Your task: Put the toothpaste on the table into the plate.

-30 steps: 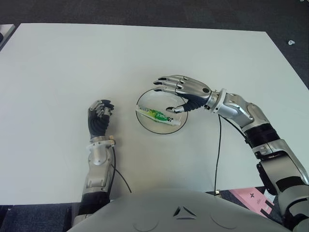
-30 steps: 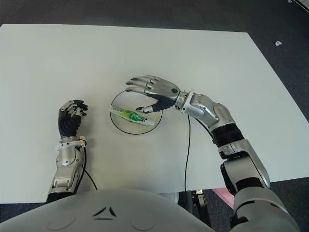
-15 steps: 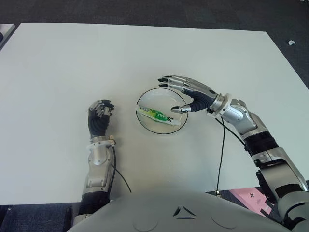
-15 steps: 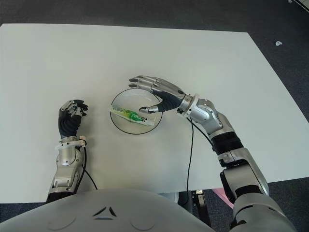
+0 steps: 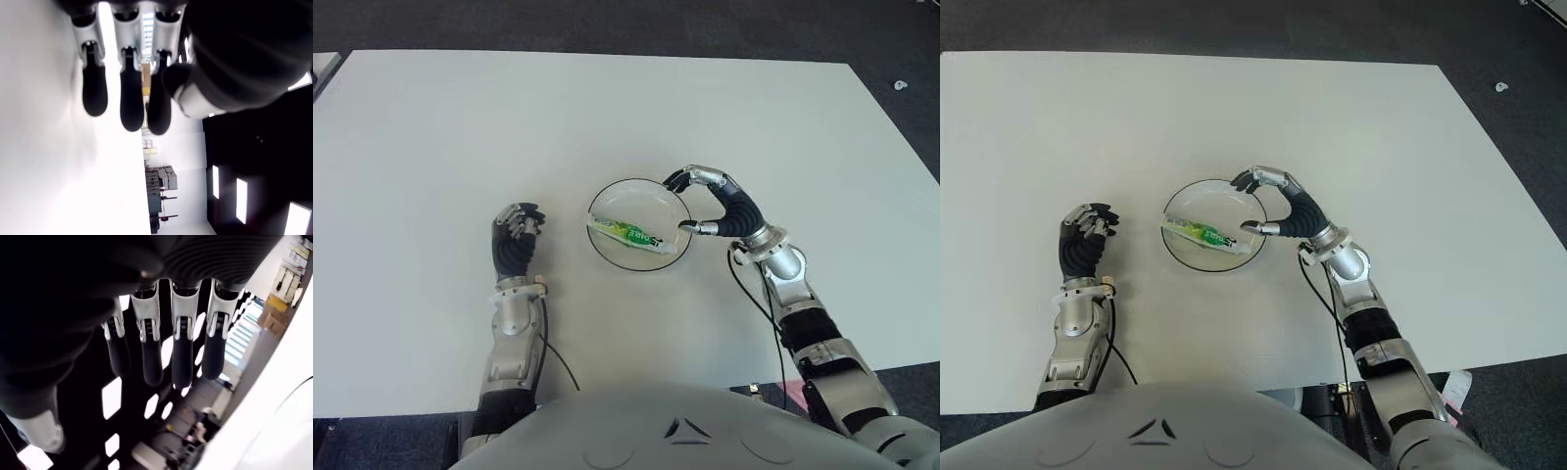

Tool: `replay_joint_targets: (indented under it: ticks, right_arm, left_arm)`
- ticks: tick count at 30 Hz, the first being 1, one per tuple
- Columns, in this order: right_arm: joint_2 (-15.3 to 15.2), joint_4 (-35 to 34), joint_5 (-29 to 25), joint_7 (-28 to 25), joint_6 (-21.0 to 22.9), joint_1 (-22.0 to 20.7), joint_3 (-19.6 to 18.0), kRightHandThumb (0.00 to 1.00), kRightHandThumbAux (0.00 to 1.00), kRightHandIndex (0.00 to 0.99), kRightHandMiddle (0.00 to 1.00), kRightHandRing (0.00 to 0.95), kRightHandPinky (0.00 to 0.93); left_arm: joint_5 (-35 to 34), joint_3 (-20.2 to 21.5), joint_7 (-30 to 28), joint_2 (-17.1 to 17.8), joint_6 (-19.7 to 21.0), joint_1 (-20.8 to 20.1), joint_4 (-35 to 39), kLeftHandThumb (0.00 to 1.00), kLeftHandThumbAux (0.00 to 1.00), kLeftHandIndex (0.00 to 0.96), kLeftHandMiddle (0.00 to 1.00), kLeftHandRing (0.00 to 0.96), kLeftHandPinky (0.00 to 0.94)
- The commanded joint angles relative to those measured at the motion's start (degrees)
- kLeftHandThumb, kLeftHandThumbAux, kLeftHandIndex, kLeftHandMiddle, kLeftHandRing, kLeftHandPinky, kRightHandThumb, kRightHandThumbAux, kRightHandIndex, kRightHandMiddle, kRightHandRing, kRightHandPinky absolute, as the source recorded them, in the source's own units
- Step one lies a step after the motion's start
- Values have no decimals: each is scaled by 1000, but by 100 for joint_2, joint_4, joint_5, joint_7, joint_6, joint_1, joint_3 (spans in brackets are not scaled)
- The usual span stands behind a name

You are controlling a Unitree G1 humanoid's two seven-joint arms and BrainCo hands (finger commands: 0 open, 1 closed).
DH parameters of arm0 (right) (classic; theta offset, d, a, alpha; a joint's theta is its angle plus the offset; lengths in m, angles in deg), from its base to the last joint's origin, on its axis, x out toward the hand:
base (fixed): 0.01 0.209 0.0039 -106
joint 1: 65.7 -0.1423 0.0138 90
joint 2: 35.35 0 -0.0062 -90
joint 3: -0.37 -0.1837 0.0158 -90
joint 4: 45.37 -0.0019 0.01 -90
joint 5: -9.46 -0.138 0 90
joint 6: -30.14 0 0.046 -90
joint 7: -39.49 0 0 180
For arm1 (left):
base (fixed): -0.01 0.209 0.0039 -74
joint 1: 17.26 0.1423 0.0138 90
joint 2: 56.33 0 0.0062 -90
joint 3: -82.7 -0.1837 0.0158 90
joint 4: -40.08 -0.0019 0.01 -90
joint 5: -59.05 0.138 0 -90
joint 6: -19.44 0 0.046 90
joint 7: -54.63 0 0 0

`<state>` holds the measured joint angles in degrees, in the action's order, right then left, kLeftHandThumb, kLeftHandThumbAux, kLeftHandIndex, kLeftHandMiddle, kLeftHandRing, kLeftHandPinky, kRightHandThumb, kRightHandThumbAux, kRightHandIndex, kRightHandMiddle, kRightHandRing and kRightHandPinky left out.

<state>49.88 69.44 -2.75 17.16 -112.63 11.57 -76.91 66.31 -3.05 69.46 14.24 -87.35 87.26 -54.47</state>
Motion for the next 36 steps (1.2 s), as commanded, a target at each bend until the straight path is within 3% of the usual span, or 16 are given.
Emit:
replay_joint_targets:
  ticks: [1,2,3,6,9,12,15,20,26,36]
  right_arm:
    - [451,92,-567,-136,31,192,-326,171,992,483,548,592,621]
    - [514,101,-666,-200,61,215,-372,172,993,489,553,596,623]
    - [566,107,-737,-263,88,232,-418,361,900,467,561,602,623]
    - [714,80,-1068,-468,461,348,-553,591,788,442,580,612,622]
    - [829,-74,-1269,-513,978,488,-701,669,749,436,595,618,625]
    - [976,-340,-1410,-373,1517,640,-847,695,735,434,607,623,635]
    - [1089,-540,-1314,-229,1767,754,-986,705,729,435,614,627,640]
    - [1260,-650,-782,247,1749,838,-1225,707,726,435,615,622,618]
    - [1358,-685,-524,477,1807,847,-1406,702,726,434,603,600,573]
    - [1260,-684,-146,897,2407,944,-1743,699,727,432,547,536,509]
  left_arm:
    - [-22,25,-36,7,224,160,-222,712,720,433,519,518,539]
    - [-17,22,-36,13,222,159,-223,712,720,433,519,519,540]
    - [-13,19,-36,17,220,159,-224,712,720,433,519,519,539]
    - [-21,14,-62,44,189,153,-238,712,720,433,519,520,536]
    - [-36,7,-81,57,170,153,-245,711,720,433,518,518,532]
    - [-66,8,-110,74,140,139,-260,711,719,433,518,517,531]
    - [-78,2,-114,81,127,136,-269,711,719,433,519,519,533]
    - [-98,4,-112,93,142,106,-292,711,718,433,519,517,520]
    - [-107,6,-113,102,154,84,-304,711,718,433,518,513,508]
    - [-81,19,-52,87,123,66,-332,711,718,432,518,512,511]
